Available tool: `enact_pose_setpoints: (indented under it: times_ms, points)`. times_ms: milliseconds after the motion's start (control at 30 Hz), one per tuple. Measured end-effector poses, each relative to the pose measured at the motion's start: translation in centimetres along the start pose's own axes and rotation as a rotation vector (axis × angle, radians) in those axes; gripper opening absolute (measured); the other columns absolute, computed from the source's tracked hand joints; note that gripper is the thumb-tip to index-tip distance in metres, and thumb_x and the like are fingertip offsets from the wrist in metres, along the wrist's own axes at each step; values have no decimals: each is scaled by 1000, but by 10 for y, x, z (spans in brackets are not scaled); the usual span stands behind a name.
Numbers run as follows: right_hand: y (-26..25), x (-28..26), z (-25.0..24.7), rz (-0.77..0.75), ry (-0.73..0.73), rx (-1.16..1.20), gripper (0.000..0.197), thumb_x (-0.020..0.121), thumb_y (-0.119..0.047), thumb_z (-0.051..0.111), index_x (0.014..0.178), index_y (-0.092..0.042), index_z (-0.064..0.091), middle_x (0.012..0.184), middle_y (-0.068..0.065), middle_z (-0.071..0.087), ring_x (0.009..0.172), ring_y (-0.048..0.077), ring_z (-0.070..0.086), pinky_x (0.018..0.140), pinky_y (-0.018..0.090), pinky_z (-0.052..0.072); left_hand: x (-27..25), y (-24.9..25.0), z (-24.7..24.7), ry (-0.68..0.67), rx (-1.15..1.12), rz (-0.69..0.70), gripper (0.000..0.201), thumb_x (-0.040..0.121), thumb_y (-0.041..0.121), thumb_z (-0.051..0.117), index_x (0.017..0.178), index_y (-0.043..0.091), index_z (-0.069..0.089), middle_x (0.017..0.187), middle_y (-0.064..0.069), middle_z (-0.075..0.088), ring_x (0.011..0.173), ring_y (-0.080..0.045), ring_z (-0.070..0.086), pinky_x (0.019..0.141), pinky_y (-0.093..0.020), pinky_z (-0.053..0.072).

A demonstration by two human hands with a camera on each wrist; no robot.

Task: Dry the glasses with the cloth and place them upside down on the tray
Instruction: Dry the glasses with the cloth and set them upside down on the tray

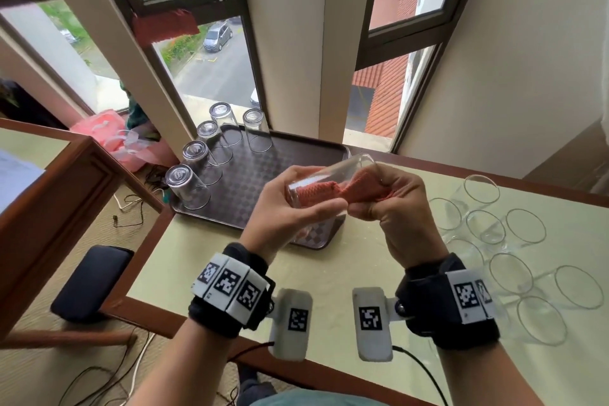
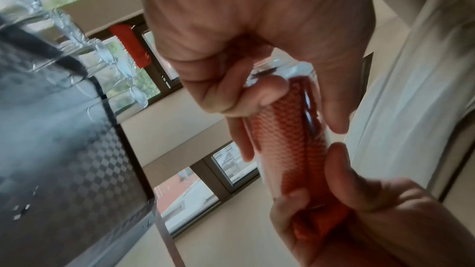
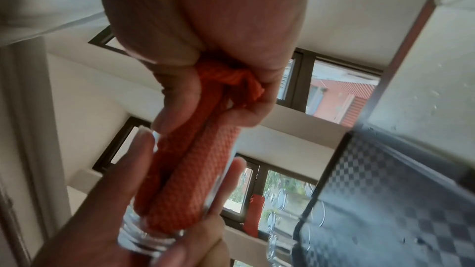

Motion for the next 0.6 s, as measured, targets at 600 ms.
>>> enact_pose_setpoints:
  times_ms: [600]
  points:
    - [-8,6,52,14,-145,-70,27,53,9,66,75,-7,67,73,6,68,69,15,64,56,23,53,-8,9,-49,52,-15,47,54,63,45,80,102,9,72,74,-6,73,51,-16,62,40,-22,47]
Point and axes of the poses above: each hand's wrist, its own x-axis towards the middle knuckle, its own z-axis out of the palm, y = z × x, the point moved 10 cm from there along x, towards the middle knuckle
